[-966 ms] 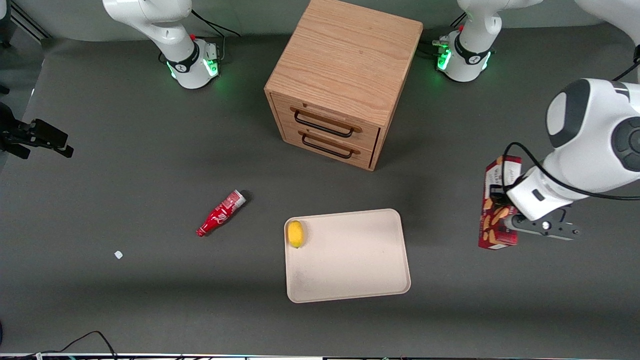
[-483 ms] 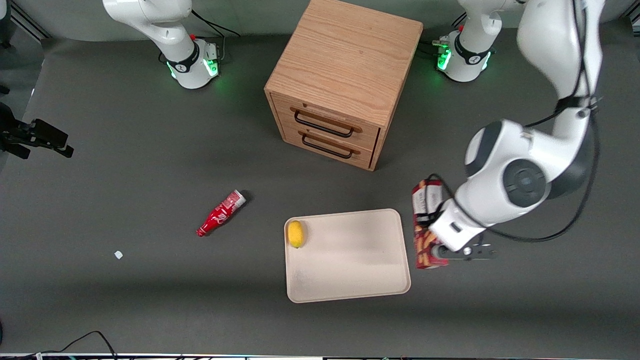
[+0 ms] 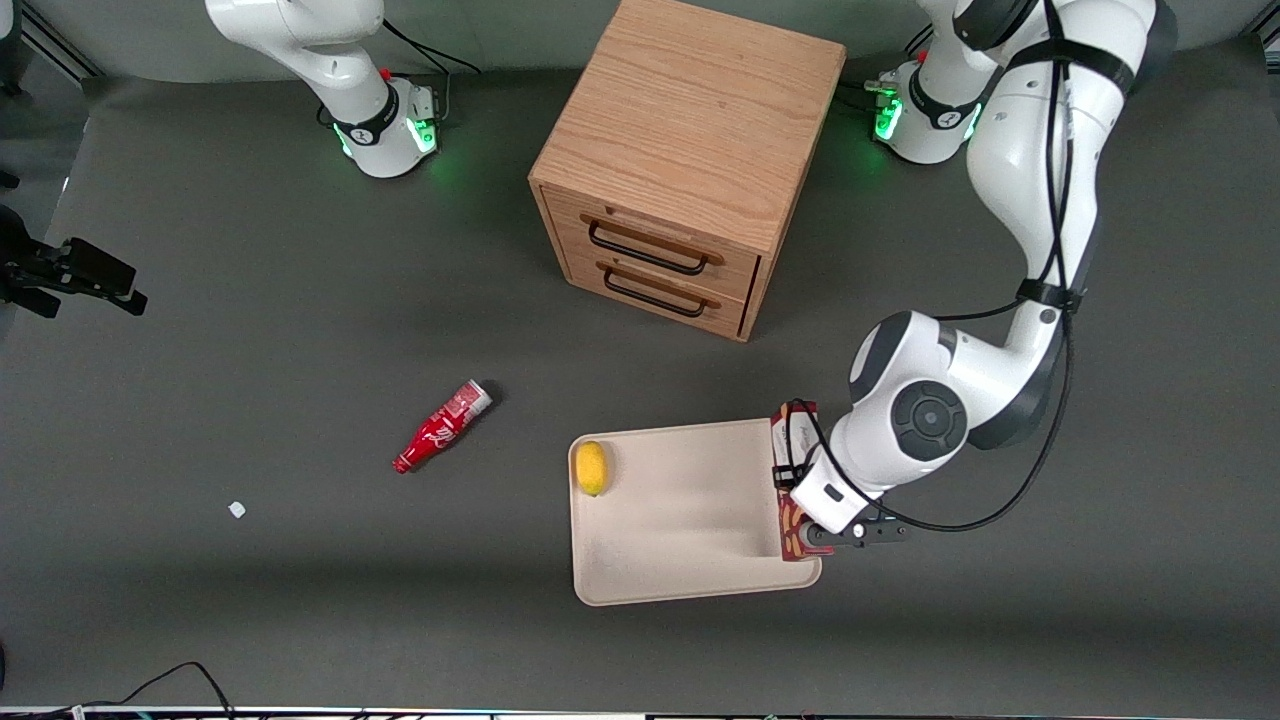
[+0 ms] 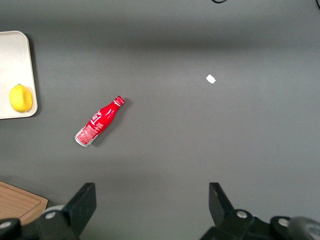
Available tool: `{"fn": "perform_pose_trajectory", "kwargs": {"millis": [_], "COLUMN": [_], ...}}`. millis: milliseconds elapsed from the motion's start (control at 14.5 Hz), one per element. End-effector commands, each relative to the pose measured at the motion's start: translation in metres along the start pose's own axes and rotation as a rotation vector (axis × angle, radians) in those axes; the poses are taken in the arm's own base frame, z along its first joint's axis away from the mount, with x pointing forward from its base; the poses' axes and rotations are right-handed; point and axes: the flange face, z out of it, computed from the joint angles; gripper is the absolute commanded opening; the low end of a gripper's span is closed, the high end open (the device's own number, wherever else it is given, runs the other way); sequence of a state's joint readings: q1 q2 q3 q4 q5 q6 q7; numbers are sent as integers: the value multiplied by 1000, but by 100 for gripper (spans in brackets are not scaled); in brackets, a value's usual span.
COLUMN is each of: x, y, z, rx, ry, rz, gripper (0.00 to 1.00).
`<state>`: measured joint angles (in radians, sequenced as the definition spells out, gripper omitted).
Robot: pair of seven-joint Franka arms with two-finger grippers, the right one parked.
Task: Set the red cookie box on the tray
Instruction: 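Carry the cookie box over the white tray and lower it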
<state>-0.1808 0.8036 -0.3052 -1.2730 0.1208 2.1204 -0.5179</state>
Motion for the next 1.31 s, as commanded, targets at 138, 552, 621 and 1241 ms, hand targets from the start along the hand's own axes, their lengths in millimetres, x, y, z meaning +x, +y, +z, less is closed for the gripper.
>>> {"fn": "perform_pose_trajectory", "kwargs": {"millis": [138,552,621,1241], "x": [10,9,10,10], "y": [-2,-2,-3,-6], "z": [23,41,41,42], "rx": [47,41,41,16], "ry": [52,57,57,105], "rz": [-19,-30,-31,-58], "gripper": [0,0,0,100]}}
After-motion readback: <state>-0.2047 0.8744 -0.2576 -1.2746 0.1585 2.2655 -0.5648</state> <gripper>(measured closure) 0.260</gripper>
